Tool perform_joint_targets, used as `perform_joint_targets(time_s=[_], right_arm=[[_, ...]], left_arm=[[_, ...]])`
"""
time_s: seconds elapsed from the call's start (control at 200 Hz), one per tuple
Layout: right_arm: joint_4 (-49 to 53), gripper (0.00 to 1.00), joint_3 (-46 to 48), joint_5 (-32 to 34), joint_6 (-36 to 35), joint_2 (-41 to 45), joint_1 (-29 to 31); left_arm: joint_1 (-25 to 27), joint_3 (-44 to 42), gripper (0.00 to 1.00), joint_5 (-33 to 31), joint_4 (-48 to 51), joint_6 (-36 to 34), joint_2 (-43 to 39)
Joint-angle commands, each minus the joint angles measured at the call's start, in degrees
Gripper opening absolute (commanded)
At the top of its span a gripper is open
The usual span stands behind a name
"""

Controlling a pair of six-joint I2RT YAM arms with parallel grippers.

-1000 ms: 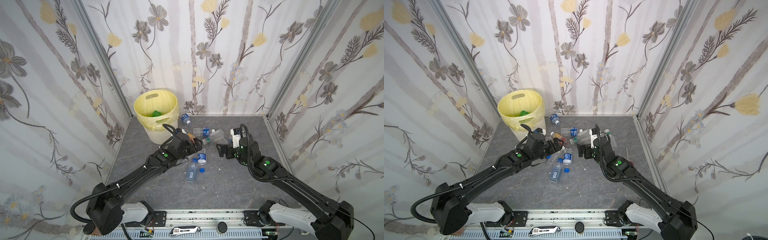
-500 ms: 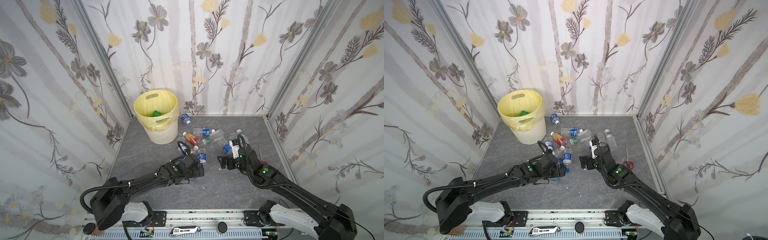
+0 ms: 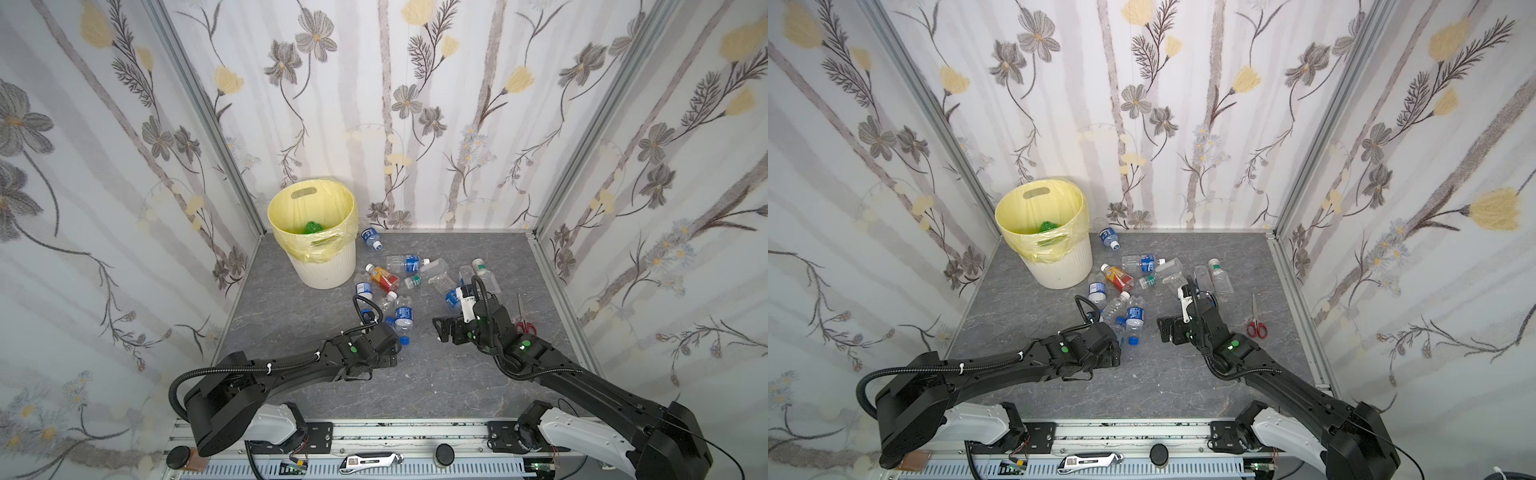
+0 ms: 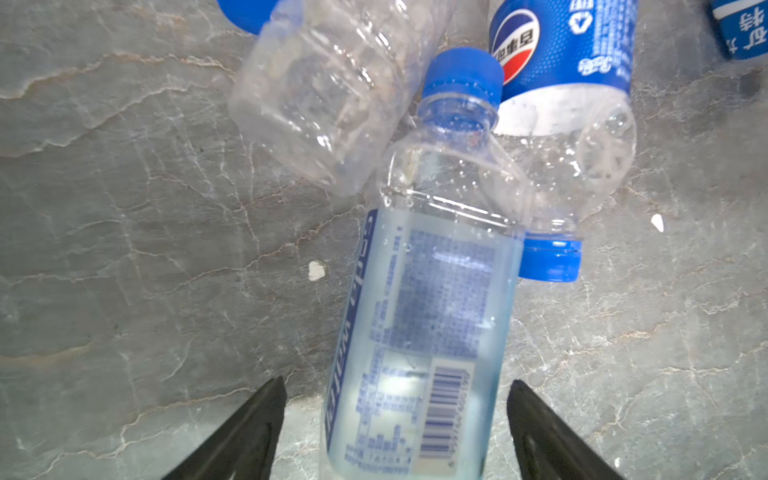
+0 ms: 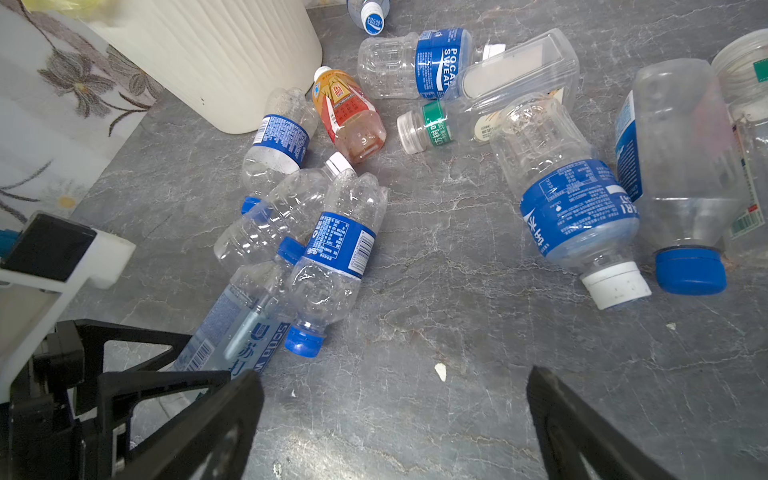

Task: Throw the plastic bottles in the bin
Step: 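Lower the left gripper onto the clear blue-capped water bottle and grasp it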

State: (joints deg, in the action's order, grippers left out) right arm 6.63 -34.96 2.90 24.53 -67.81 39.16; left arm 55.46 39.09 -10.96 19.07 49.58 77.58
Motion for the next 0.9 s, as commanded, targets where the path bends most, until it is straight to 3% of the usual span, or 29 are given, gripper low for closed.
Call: perform_joint_targets(time_s=[0.0,0.385,0.894], right_arm=[[-4.45,1.0,0.42,-1.29,1.17,-0.78,0.05],[-5.91,1.0,1.19,-1.84,1.83,-1.8,0.07],[-7.84,1.0,1.29,-3.95,3.51,-2.85,-0.01]], left_arm=[[0.0,0.14,0.84,-1.92,-0.02,-1.0,0.69],[0.0,2.29,0.63,-1.52,-0.61,-2.98,4.29],[0.15,3.24,0.56,0.08,-1.5,-6.49,2.26]])
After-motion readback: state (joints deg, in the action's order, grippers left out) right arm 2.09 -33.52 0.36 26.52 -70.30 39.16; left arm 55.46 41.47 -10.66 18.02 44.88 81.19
